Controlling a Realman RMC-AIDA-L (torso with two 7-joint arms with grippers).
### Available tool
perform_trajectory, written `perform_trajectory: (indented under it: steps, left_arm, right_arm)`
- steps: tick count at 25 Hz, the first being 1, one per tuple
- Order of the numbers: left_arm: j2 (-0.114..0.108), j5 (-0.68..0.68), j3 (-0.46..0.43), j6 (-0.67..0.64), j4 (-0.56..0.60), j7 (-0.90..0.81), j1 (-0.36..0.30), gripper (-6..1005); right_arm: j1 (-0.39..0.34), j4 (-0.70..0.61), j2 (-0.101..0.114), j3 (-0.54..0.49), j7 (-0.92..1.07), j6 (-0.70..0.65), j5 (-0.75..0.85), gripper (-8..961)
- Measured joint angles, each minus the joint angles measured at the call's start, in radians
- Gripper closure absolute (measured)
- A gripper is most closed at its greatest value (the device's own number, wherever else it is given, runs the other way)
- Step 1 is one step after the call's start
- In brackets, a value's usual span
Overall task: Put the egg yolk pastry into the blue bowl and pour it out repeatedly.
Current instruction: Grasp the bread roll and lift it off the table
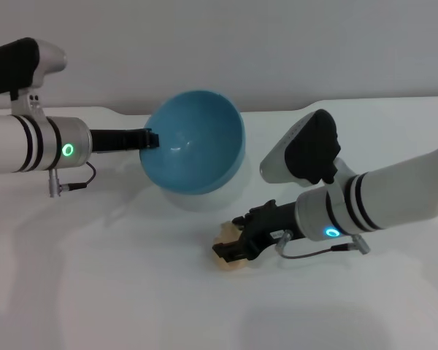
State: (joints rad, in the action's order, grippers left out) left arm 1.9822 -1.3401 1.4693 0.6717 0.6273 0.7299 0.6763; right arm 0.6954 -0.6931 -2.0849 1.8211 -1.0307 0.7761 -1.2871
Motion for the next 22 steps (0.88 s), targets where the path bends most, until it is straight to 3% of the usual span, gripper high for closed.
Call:
perform_trajectory:
  steps: [9,22]
  left_arm:
    - [0.028,0.233,-0.066,0.076,0.1,-0.113,-0.001,984]
    - [0.038,0.266,-0.07,0.109,0.15,-0.126,-0.021,983]
  right_arm:
    - [0.003,0.009,-0.001,0.098,0.018,-0.074,-0.039,468]
    - [-0.022,-0.002,0.004,0.105,0.014,-0.068,-0.033,527]
